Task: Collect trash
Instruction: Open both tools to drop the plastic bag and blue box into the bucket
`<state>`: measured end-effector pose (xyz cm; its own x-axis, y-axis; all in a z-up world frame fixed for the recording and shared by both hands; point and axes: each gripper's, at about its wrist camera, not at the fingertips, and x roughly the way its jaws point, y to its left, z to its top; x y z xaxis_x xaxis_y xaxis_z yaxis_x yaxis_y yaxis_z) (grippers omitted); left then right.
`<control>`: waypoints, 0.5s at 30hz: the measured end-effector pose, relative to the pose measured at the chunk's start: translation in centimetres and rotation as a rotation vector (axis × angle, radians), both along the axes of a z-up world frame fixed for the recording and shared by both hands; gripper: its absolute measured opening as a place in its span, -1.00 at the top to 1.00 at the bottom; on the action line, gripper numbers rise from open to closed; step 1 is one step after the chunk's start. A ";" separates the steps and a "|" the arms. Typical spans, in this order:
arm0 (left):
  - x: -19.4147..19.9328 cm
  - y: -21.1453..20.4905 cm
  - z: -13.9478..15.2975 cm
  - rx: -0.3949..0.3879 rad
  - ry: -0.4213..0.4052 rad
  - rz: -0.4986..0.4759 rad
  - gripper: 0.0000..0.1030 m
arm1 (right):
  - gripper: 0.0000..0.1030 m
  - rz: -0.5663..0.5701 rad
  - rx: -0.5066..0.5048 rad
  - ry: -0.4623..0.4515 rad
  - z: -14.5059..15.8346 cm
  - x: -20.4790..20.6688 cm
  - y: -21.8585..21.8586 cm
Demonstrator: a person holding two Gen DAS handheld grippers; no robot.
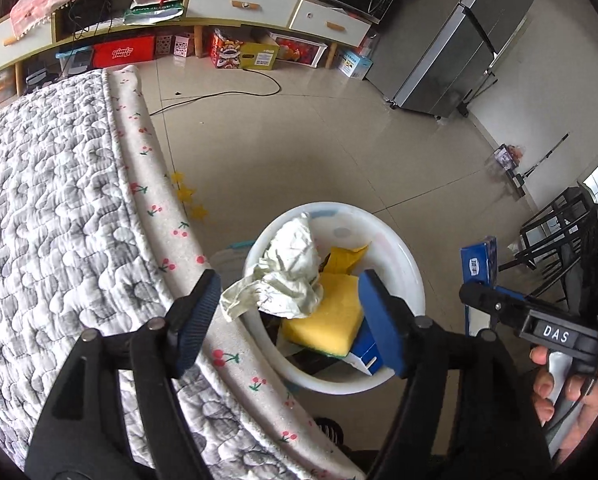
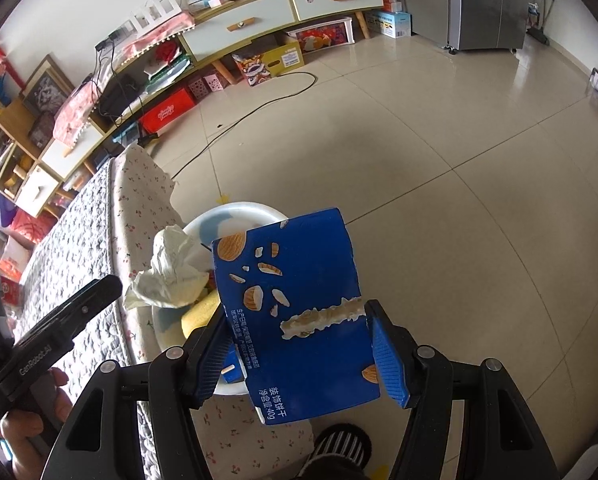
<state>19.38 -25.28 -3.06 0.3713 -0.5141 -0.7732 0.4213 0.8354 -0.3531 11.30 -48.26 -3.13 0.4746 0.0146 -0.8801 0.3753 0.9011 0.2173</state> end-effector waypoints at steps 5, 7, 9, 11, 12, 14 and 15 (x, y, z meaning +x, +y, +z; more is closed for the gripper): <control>-1.1 3.7 0.0 0.023 0.002 0.025 -0.54 | -0.29 0.048 0.004 0.019 -0.4 1.8 1.6; -1.5 5.0 -0.1 0.041 -0.004 0.030 -0.56 | -0.29 0.062 0.010 0.026 -0.6 2.8 2.3; -2.0 6.3 -0.2 0.078 -0.022 0.034 -0.58 | -0.31 0.070 0.019 0.033 -1.0 3.7 2.9; -2.5 7.5 -0.3 0.113 -0.036 0.036 -0.68 | -0.32 0.075 0.030 0.033 -1.5 4.4 3.3; -2.8 8.1 -0.4 0.133 -0.038 0.041 -0.82 | -0.32 0.077 0.039 0.031 -1.7 4.7 3.5; -3.2 9.4 -0.4 0.158 -0.051 0.051 -0.97 | -0.56 0.078 0.068 0.030 -2.2 5.2 3.6; -3.5 10.1 -0.4 0.165 -0.055 0.056 -0.97 | -0.67 0.069 0.077 0.032 -2.3 5.3 3.5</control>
